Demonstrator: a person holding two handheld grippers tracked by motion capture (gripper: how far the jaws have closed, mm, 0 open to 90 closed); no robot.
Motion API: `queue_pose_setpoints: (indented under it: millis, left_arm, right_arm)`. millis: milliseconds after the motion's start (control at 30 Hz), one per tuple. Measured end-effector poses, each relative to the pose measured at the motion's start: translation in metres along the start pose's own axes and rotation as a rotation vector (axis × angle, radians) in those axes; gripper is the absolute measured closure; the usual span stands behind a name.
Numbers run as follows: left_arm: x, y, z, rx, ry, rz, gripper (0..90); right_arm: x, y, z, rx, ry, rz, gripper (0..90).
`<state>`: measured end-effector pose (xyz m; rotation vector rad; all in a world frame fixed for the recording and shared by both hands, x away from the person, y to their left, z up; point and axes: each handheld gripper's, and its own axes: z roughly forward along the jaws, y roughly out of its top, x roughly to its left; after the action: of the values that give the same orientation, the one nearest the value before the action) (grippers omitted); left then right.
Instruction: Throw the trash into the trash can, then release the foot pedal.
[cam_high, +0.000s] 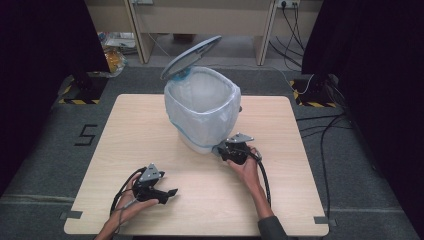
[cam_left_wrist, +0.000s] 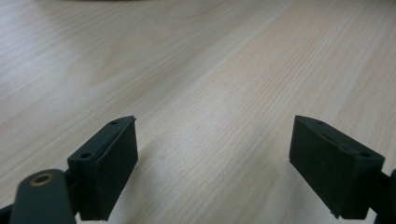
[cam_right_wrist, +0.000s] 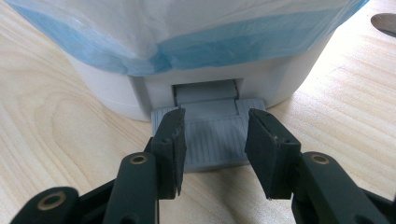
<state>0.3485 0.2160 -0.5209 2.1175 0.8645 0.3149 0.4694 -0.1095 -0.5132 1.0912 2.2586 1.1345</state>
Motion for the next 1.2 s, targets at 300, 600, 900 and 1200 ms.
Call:
queue_pose_setpoints:
  millis: [300,600,900,1200]
  left_arm:
    - [0.0000,-0.0038,0.0002,0.025,0.028,0.025,14.4]
    - [-0.0001,-0.0038,0.0002,0.027,0.028,0.028,14.0]
    - [-0.0001,-0.0039,0.0004,0.025,0.029,0.027,14.1]
    - [0.0002,-0.0039,0.0002,0.024,0.028,0.024,14.3]
  right_arm:
    - [-0.0001,-0.0002,0.0000,-0.001,0.000,-0.003,57.4]
    - [0.0004,0.0000,0.0000,0.000,-0.003,-0.002,57.3]
    - [0.0003,0.0000,-0.0002,0.002,-0.002,-0.001,57.3]
    - [0.0011,0.0005,-0.0004,0.005,-0.007,0.001,57.3]
